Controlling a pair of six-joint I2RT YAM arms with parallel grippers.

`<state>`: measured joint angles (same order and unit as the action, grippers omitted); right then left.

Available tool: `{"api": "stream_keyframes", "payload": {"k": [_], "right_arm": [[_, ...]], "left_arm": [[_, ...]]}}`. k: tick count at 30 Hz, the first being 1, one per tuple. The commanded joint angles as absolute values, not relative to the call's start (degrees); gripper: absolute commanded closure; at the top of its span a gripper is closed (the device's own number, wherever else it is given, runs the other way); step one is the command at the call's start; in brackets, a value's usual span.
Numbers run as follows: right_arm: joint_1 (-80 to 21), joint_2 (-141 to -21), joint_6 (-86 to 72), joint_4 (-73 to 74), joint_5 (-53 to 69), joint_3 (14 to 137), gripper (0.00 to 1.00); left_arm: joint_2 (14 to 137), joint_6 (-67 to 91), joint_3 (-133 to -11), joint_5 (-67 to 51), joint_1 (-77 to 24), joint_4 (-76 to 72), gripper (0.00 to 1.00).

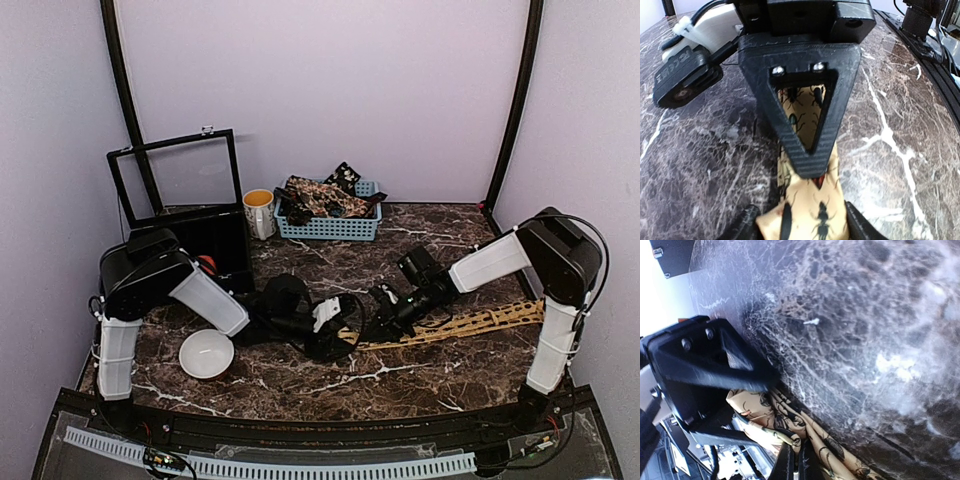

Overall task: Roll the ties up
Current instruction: Roll the tie at the center of the board.

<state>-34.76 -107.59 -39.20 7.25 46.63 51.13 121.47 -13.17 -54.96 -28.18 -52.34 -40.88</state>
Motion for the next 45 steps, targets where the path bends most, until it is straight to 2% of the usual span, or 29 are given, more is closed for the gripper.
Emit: {"api": "stream_keyframes", "payload": {"k": [1,6,8,9,10,11,23,27,31,39,41,43,45], "right_arm": [[-34.35,-109.93,-35.14,11.76,41.43,49.02,1.00],[-34.36,-110.75,-32.81,13.87,38.35,48.30,1.00],[-34.33,-110.70,-32.61,13.56,38.07,47.57,1.00],[-34.30,-110.66,-32.45,13.60,37.94,47.30,1.00],[-34.29,-110.59,-32.37,13.62,37.71,47.17,1.00],[-34.34,-110.47,-32.27,13.62,37.53,47.12,1.00],[-34.31,-109.36,-33.10,13.44,38.40,48.76,1.00],[-34.35,-108.84,-33.60,13.49,38.99,49.57,1.00],[-34.43,-108.25,-34.16,13.84,39.71,50.62,1.00],[-34.74,-107.53,-34.74,14.59,40.71,52.44,1.00],[-34.94,-107.51,-34.97,14.56,40.86,52.77,1.00],[-35.29,-107.49,-35.13,14.53,40.89,52.99,1.00],[-35.44,-107.49,-35.31,14.50,40.96,53.08,1.00]], "left_arm": [[117.94,-11.03,-51.26,-27.81,-51.24,-39.00,0.41],[112.93,-9.24,-46.52,-26.47,-51.24,-44.64,0.32],[110.63,-9.30,-45.00,-25.11,-51.24,-45.49,0.21],[109.56,-9.31,-44.43,-24.46,-51.24,-45.91,0.10],[108.58,-9.50,-43.82,-23.87,-51.24,-46.34,0.03],[107.82,-9.39,-43.36,-23.44,-51.24,-47.00,0.01],[112.57,-17.11,-50.68,-29.47,-52.62,-39.50,0.03],[114.34,-18.42,-51.87,-30.56,-52.99,-38.56,0.09],[115.79,-21.82,-53.25,-32.06,-53.50,-35.21,0.20],[117.14,-23.80,-54.37,-32.59,-53.67,-34.10,0.30],[117.24,-23.68,-54.76,-32.23,-53.70,-34.15,0.28],[117.24,-23.20,-54.98,-31.64,-53.70,-34.71,0.22],[117.24,-23.04,-55.39,-31.03,-53.70,-34.72,0.22]]}}
